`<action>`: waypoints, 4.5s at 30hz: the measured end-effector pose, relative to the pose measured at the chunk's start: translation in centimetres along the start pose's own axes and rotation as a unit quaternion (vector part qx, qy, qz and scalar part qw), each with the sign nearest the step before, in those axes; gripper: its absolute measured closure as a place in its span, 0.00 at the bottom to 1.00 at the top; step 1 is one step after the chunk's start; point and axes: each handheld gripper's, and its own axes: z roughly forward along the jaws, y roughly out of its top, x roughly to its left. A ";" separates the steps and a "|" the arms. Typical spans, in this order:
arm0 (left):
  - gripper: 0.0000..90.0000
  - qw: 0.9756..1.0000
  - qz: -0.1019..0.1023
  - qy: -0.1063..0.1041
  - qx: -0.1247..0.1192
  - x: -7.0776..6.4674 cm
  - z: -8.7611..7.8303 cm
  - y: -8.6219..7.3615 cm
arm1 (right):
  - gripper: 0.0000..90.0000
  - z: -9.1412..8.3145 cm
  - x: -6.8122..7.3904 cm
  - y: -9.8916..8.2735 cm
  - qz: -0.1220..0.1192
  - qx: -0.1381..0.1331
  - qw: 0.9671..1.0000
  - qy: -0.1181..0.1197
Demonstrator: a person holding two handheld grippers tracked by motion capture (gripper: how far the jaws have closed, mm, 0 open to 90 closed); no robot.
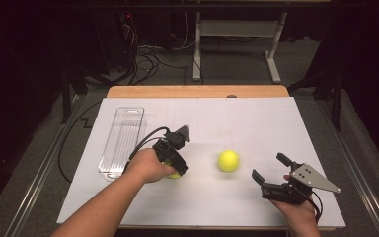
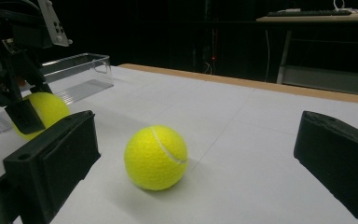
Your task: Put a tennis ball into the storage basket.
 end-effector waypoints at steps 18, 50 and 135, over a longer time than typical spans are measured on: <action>0.30 0.998 -0.014 -0.061 -0.027 1.4 -1.6 -2.4 | 0.00 -0.1 0.0 0.1 0.002 -0.003 1.000 -0.004; 0.30 0.997 -0.020 -0.070 -0.037 2.7 -5.8 -3.1 | 0.00 0.0 0.1 -0.1 0.002 -0.001 1.000 -0.002; 0.30 0.982 -0.175 -0.039 -0.062 14.2 -8.1 -9.1 | 0.00 -0.1 0.1 0.0 0.000 -0.002 1.000 -0.005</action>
